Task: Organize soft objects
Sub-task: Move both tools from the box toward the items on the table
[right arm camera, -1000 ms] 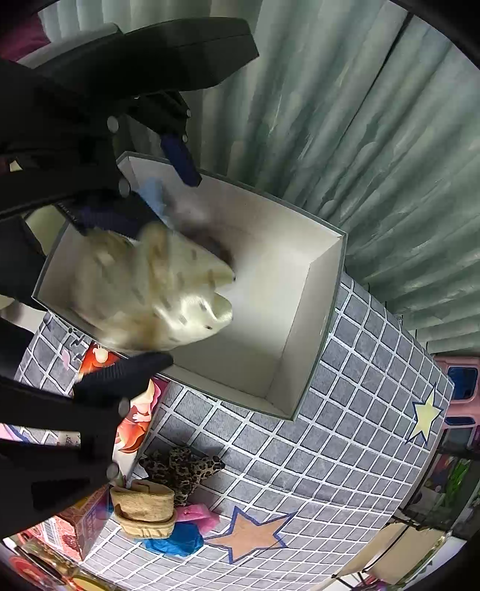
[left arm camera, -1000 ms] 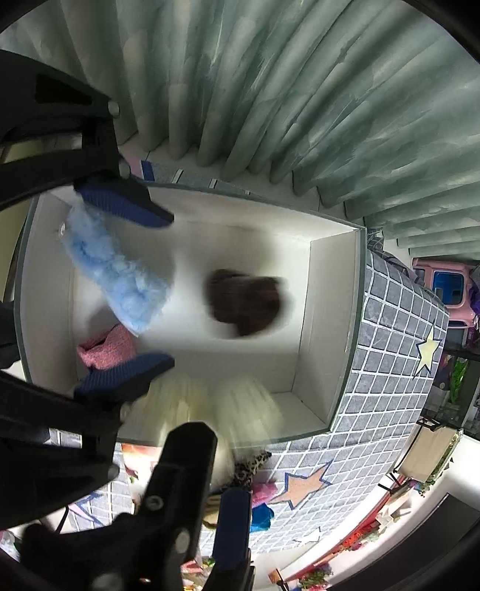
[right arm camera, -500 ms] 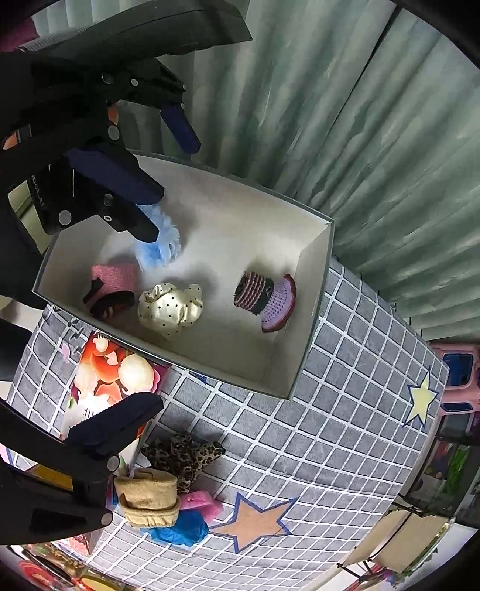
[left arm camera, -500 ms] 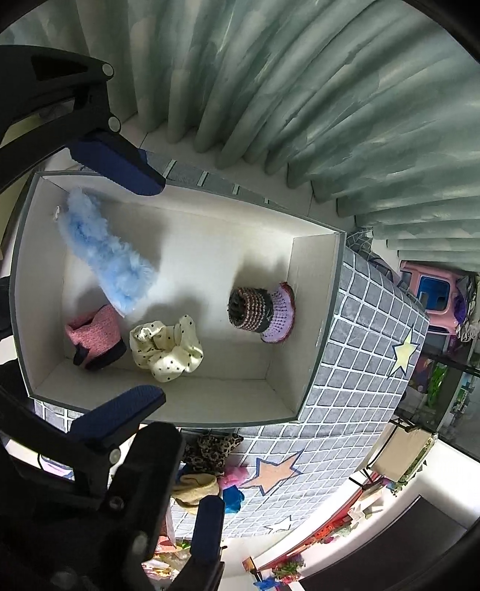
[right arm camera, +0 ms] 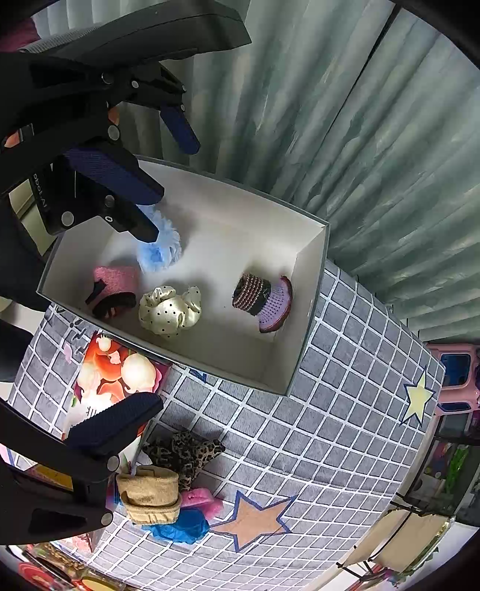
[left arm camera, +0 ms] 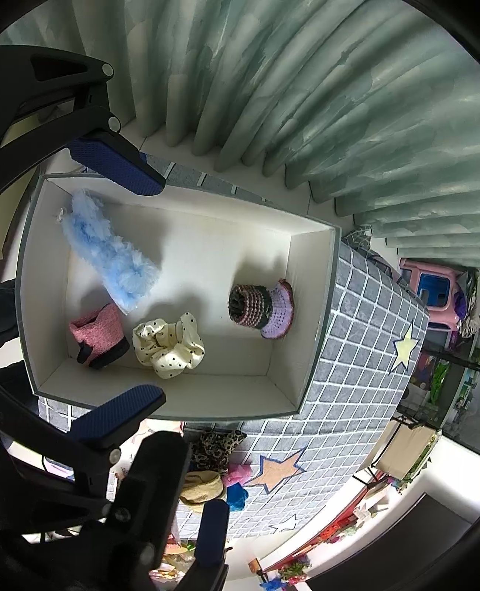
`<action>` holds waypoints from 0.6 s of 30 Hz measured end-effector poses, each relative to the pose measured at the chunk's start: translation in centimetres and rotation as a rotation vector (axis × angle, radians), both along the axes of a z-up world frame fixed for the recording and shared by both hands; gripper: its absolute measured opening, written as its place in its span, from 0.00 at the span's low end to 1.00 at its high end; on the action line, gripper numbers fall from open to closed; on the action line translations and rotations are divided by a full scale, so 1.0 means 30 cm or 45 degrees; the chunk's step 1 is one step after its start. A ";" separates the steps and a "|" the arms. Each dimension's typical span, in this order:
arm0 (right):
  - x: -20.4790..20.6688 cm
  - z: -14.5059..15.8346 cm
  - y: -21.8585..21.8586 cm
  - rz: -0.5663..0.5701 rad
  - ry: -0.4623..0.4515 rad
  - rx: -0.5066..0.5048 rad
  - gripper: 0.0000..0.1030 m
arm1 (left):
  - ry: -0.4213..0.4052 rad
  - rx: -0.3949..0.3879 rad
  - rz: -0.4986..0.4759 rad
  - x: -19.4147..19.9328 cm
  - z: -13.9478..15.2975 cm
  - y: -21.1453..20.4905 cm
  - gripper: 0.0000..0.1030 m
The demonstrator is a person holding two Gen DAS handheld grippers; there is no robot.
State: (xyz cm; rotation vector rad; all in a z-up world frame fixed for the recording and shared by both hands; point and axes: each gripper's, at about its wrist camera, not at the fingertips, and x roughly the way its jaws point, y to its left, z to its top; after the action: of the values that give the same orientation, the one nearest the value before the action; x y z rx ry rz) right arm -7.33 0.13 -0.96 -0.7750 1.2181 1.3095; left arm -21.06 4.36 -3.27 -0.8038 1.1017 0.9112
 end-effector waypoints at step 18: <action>0.420 0.110 -0.205 -0.288 0.089 0.008 0.99 | 0.033 0.031 -0.442 0.384 0.068 -0.083 1.00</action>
State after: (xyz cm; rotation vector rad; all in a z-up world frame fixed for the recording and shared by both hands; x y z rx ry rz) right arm 5.27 -6.01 2.34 -0.5726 1.3155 1.1618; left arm -9.55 1.87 -1.24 -0.5588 1.2052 0.6420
